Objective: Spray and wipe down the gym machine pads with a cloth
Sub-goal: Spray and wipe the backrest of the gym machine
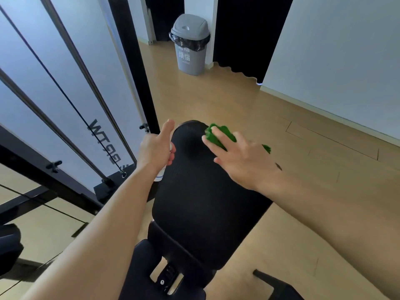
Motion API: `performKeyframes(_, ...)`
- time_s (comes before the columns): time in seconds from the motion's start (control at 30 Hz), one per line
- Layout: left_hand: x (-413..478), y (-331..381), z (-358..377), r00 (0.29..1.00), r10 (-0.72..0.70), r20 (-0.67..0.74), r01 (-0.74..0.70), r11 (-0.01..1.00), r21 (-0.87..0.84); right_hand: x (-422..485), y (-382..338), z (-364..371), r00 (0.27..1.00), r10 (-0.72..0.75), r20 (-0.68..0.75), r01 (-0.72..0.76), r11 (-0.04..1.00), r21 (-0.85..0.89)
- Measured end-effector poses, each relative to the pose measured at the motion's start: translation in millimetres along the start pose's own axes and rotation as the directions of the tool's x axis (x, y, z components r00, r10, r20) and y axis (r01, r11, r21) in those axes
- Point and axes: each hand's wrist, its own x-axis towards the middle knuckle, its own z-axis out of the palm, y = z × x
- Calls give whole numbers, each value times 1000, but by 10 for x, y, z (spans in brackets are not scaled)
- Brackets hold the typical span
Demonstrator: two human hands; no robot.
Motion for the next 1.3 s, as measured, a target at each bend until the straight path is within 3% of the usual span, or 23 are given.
performKeyframes(0.13,13,-50,16,1000,17,12,-17,999,-41,61,29,-2,1000,-11,-6,11,992,-128)
performKeyframes(0.3,5,-134,-109,998,53,-16,-54,996,-68,1219,-373,-8,1000,5,17,-4,995,-101)
performKeyframes(0.43,-56,-155,-155,997,77,-14,-77,996,-38,1497,-520,-39,997,-76,30,80,987,-140)
performKeyframes(0.67,-314,-62,16,999,41,5,-41,999,3,449,-201,60,999,40,-29,-42,995,-88)
performKeyframes(0.9,-692,-123,238,999,1,50,1,999,-41,-972,347,9,987,-111,-116,94,985,-142)
performKeyframes(1.03,-864,-200,243,998,8,57,-6,999,-46,-1315,569,-121,988,-27,-151,31,999,21)
performKeyframes(1.17,-972,-276,210,997,5,79,-1,999,-43,-888,484,-424,912,262,-315,-153,931,332)
performKeyframes(1.23,-1014,-284,222,996,0,88,5,998,-56,-562,299,-476,898,356,-258,-191,845,499)
performKeyframes(1.3,-1049,-295,242,995,-13,95,20,997,-75,-369,89,-422,958,273,-93,-179,814,552)
